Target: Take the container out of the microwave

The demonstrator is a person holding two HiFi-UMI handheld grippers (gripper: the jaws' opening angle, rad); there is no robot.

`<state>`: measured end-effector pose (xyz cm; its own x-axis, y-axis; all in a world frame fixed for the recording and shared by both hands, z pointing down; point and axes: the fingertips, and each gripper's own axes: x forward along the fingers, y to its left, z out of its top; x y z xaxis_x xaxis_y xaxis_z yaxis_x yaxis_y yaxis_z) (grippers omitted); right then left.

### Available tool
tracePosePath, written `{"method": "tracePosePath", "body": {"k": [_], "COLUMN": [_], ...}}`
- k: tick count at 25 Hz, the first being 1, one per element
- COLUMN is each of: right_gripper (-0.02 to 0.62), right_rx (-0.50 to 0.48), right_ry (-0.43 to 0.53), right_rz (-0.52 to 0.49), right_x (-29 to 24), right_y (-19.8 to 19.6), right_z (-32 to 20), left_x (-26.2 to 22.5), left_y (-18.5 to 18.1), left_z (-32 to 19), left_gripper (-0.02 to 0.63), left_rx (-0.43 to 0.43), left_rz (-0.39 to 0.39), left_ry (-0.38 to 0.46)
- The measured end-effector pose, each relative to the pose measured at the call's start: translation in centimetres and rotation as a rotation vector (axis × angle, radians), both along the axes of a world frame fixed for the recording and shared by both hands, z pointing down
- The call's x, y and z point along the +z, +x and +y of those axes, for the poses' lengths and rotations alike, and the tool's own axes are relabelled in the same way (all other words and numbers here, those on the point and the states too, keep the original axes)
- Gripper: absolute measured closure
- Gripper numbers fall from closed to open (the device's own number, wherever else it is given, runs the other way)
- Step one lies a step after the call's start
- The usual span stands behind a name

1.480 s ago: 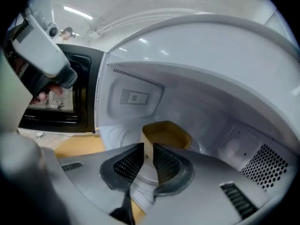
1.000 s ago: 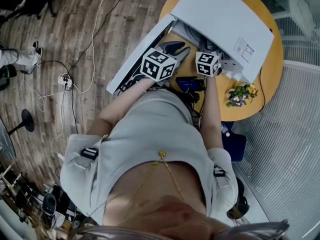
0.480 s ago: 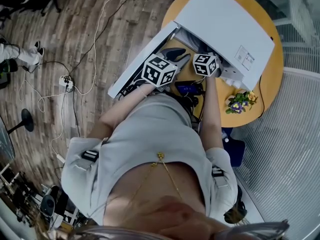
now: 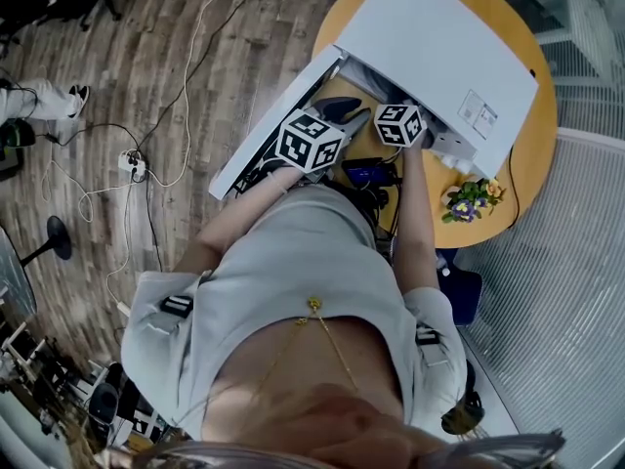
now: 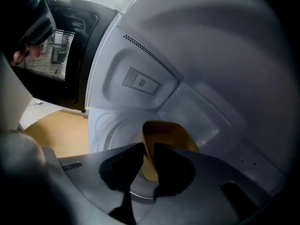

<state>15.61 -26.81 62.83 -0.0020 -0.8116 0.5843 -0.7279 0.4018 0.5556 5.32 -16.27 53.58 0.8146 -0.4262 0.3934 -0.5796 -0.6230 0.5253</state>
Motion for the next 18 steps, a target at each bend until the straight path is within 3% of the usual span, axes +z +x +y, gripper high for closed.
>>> {"method": "tracePosePath", "body": {"k": [3, 18], "right_gripper": [0.546, 0.565], "right_rx": [0.006, 0.034], "right_ry": [0.01, -0.003], "right_rz": [-0.019, -0.092], "right_x": [-0.5, -1.1], "right_y": [0.0, 0.5], "right_z": [0.1, 1.5], "left_x": [-0.1, 0.6], "left_y": [0.2, -0.1], "left_z": [0.0, -0.3], "left_gripper": [0.505, 0.505], "left_rx": [0.005, -0.005], "left_rz": [0.003, -0.002], "left_ry": [-0.006, -0.027]}}
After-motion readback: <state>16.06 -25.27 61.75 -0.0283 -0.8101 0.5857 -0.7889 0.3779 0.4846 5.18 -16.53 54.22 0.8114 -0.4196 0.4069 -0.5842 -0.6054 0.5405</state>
